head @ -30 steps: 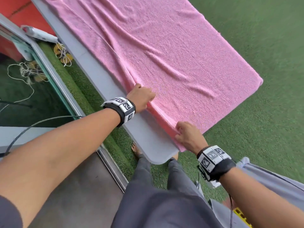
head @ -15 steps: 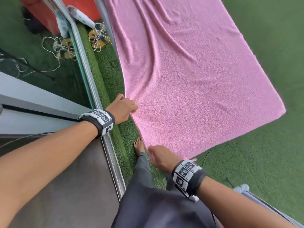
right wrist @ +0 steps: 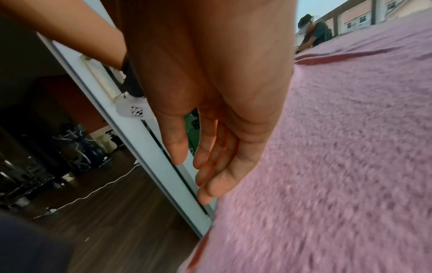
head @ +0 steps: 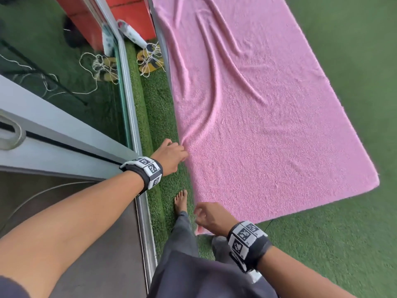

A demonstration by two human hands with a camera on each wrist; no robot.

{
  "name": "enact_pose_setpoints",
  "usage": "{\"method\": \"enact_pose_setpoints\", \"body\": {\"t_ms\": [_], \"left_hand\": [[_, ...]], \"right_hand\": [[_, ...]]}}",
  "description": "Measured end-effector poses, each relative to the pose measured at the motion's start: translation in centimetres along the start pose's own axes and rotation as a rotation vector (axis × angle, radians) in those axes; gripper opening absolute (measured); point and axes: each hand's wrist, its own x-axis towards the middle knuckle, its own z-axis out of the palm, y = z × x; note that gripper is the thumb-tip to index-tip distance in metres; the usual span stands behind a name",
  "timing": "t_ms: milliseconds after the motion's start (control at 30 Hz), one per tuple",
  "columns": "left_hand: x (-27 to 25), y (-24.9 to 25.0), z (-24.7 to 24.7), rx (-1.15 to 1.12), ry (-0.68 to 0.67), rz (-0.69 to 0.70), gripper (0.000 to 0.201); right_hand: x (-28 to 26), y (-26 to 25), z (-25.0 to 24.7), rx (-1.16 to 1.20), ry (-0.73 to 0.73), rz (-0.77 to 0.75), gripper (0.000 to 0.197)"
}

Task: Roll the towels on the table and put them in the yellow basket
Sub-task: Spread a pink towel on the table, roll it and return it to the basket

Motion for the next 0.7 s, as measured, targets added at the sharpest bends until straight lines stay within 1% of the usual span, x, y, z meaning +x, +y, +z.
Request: {"method": "enact_pose_setpoints", "body": {"t_ms": [100, 233, 367, 467, 567, 633, 700], "left_hand": [[0.4, -1.2, -0.9, -0.035, 0.037, -0.056, 0.016], [2.3, -4.7, -3.3, -0.051, 0.105, -0.114, 0.020], [6.3, -11.3, -6.5, -0.059, 0.172, -0.144, 0.020], [10.2, -17.3, -8.6, -0.075, 0.221, -0.144, 0.020], [14.7, -22.8, -10.5, -0.045, 0.312, -0.120, 0.023], [17.5, -25.7, -11.3, -0.030, 0.352, -0.087, 0.032], [20.1, -28.0, -11.8, -0.012, 0.373, -0.039, 0.040]], "right_hand": [[1.2, -0.3, -4.5, -0.005, 0.055, -0.010, 0.022], [4.9, -2.5, -11.4, -0.064, 0.153, -0.009, 0.023], [11.4, -6.4, -17.8, -0.097, 0.225, -0.040, 0.023], [17.7, -9.5, -21.7, -0.118, 0.311, -0.008, 0.023], [23.6, -12.1, -24.0, -0.147, 0.383, 0.014, 0.026], [26.7, -13.0, -24.4, -0.177, 0.449, 0.029, 0.032], [29.2, -13.4, -24.0, -0.209, 0.482, 0.072, 0.038]]}}
